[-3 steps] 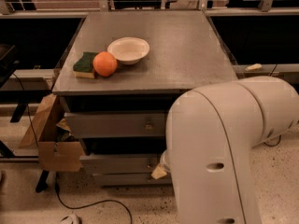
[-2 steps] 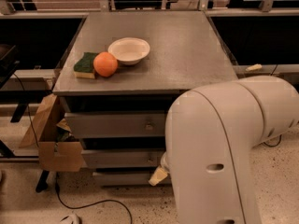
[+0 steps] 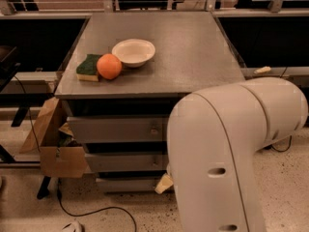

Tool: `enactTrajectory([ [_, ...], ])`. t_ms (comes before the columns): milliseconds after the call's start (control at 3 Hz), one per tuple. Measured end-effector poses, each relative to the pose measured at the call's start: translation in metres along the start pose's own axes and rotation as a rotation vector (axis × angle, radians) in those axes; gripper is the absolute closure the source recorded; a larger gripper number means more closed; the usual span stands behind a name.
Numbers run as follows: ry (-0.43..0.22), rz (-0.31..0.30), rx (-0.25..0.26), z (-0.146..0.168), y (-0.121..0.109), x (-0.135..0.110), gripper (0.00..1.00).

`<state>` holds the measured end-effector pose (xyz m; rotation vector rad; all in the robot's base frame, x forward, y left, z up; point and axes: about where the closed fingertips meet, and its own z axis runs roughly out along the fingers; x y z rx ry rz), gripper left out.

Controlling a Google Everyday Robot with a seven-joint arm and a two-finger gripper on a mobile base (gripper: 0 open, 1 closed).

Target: Close middle drawer

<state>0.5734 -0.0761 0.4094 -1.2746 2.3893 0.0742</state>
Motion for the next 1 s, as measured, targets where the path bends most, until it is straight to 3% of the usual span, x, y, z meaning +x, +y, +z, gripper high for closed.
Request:
enactTrajectory([
  [1000,0.003,-0.007,-0.006,0.0000,0.0044,0.0028,0.00],
])
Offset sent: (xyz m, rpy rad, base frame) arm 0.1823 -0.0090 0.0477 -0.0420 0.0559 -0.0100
